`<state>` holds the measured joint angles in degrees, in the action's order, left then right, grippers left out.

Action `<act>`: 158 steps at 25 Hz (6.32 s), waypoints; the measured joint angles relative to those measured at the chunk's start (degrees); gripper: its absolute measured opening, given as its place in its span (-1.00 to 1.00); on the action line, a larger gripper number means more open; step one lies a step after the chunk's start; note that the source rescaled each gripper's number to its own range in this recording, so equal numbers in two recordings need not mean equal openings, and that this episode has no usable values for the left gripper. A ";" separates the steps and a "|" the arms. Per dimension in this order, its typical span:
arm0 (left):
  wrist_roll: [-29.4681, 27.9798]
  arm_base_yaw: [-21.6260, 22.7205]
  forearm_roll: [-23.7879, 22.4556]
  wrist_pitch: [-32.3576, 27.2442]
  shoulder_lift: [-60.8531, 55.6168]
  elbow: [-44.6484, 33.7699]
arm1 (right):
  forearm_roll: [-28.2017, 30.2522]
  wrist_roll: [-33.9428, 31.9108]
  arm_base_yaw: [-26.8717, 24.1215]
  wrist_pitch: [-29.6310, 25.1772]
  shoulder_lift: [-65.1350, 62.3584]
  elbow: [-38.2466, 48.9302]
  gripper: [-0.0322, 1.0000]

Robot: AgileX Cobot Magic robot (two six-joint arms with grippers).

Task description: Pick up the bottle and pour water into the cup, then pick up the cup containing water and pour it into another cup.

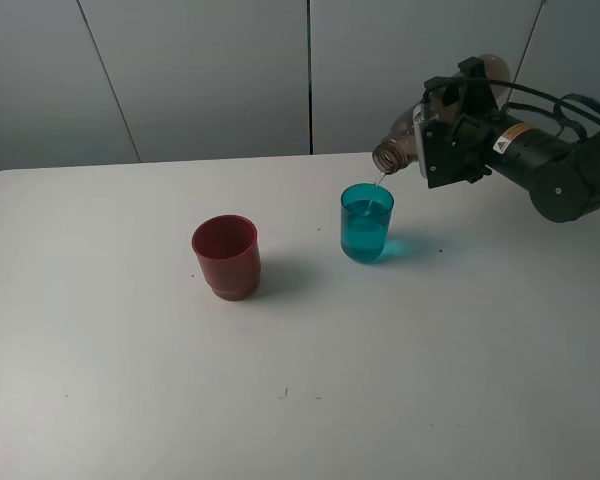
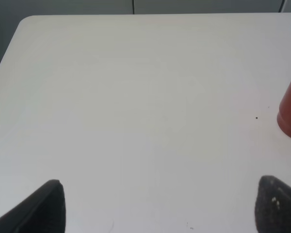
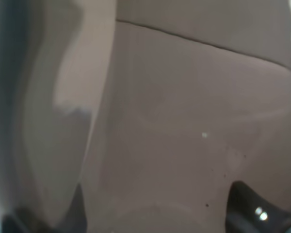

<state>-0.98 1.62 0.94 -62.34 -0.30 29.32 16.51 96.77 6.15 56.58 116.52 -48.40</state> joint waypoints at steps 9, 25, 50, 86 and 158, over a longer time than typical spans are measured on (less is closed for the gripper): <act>0.00 0.00 0.00 0.00 0.00 0.00 | 0.86 -8.15 0.00 -0.50 -0.03 0.00 -0.94; 0.00 0.00 0.00 0.00 0.00 0.00 | 0.97 -43.00 0.00 -5.13 -0.29 2.32 -0.94; 0.00 0.00 0.00 0.00 0.00 0.00 | 3.85 -106.88 -9.46 -4.61 3.97 -1.66 -0.94; 0.00 0.00 0.00 0.00 0.00 0.00 | 8.39 -107.35 -9.46 -7.90 10.04 -8.83 0.23; 0.12 0.00 0.00 0.00 0.00 0.00 | 22.75 -100.51 1.93 2.68 7.94 13.35 0.99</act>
<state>-0.86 1.62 0.94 -62.34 -0.30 29.32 39.26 -3.74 8.07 59.25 124.46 -35.05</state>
